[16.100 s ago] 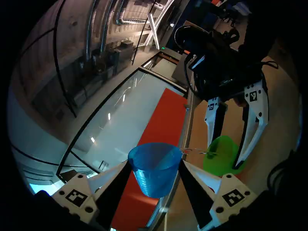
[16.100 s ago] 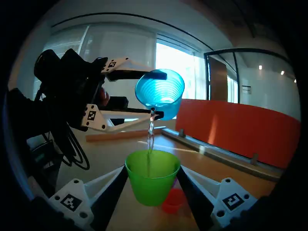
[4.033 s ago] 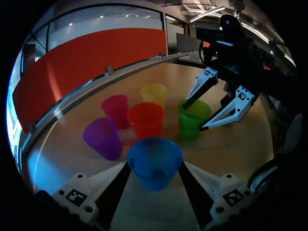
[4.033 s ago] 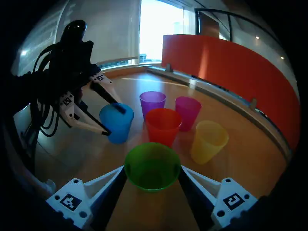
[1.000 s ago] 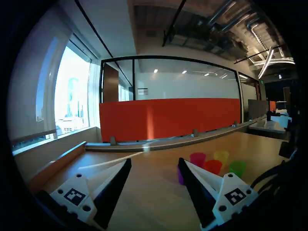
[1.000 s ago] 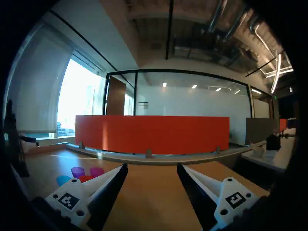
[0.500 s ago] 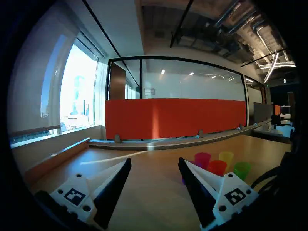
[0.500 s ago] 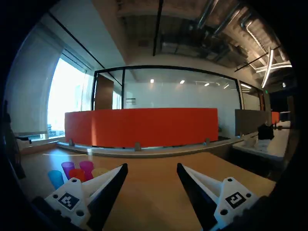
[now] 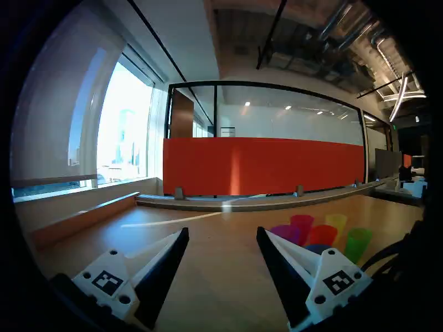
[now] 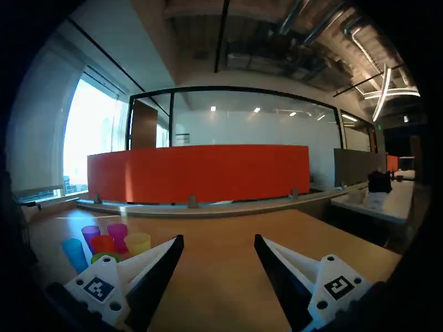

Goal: Pour water

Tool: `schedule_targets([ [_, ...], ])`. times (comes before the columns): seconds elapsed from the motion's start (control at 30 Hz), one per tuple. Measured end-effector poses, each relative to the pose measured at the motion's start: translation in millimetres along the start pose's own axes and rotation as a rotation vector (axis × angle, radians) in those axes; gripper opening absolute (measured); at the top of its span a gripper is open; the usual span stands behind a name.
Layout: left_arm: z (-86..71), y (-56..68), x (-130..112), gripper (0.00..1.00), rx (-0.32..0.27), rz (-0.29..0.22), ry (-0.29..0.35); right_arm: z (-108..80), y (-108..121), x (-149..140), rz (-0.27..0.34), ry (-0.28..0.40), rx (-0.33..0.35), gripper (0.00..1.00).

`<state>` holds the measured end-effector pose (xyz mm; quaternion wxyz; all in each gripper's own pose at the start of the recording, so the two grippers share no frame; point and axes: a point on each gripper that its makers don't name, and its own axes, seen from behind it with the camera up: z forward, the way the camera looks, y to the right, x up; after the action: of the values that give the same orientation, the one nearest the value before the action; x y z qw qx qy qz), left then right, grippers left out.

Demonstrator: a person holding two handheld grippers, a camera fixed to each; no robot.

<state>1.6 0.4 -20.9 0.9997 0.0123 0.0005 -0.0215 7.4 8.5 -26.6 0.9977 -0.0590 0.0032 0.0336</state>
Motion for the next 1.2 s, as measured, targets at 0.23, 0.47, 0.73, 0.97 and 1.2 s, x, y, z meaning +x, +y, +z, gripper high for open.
schedule_targets([
  [0.23,0.3,-5.1,-2.5,0.90,0.035,0.009,0.019,4.2,-1.0,-2.5,0.013,-0.026,-0.012,0.99],
  [0.47,4.6,-3.0,-12.6,0.90,0.038,-0.001,0.009,6.6,-3.4,1.3,0.011,-0.029,-0.020,0.99],
  [0.73,9.0,-3.5,-21.9,0.90,0.037,-0.015,0.005,6.6,-3.7,1.2,0.031,-0.029,-0.019,0.99],
  [0.97,10.0,-1.9,-23.8,0.90,0.033,0.003,0.004,3.6,2.8,6.2,0.043,-0.018,-0.025,0.99],
  [1.2,10.8,0.6,-28.6,0.90,0.023,0.008,-0.014,-0.2,10.4,7.4,0.046,-0.015,-0.035,0.99],
])
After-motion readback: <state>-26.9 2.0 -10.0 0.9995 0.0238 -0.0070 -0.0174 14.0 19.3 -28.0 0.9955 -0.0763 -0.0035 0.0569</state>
